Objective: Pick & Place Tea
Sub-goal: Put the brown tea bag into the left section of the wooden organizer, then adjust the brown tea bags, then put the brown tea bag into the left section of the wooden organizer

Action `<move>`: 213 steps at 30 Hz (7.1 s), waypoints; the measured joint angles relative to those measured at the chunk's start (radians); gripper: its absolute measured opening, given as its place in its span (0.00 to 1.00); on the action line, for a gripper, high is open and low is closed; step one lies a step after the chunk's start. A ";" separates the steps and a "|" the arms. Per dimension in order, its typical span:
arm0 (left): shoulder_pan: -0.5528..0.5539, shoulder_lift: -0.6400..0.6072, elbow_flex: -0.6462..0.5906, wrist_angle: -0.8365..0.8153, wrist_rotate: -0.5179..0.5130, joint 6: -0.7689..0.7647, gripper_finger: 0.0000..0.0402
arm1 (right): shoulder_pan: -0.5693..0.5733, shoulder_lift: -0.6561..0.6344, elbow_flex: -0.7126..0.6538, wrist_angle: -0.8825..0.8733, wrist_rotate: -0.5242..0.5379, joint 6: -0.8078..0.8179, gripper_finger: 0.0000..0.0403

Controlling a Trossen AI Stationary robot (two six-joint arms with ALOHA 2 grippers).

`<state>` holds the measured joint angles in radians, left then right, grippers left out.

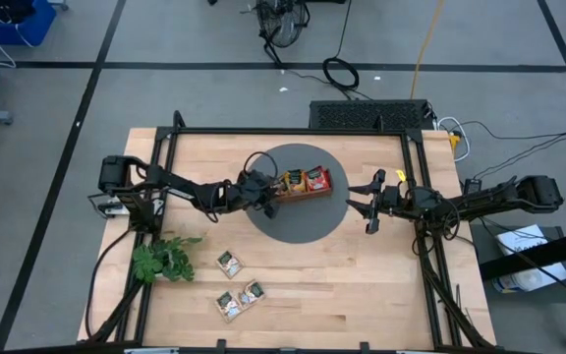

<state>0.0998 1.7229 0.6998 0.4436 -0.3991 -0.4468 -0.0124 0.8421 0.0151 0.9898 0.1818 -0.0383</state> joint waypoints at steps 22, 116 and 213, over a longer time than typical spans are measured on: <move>-0.003 0.001 -0.001 0.057 0.010 -0.049 0.48 | 0.000 0.000 0.000 0.000 0.000 0.000 0.39; -0.584 0.019 0.365 -1.193 0.418 -0.559 0.00 | 0.000 0.000 0.000 0.000 0.000 0.000 0.39; -0.465 -0.020 0.307 -0.950 0.235 -0.349 0.00 | 0.000 0.000 0.000 0.000 0.000 0.000 0.39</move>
<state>-0.3649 1.7027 1.0066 -0.5063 -0.1641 -0.7959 -0.0124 0.8417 0.0151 0.9897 0.1819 -0.0384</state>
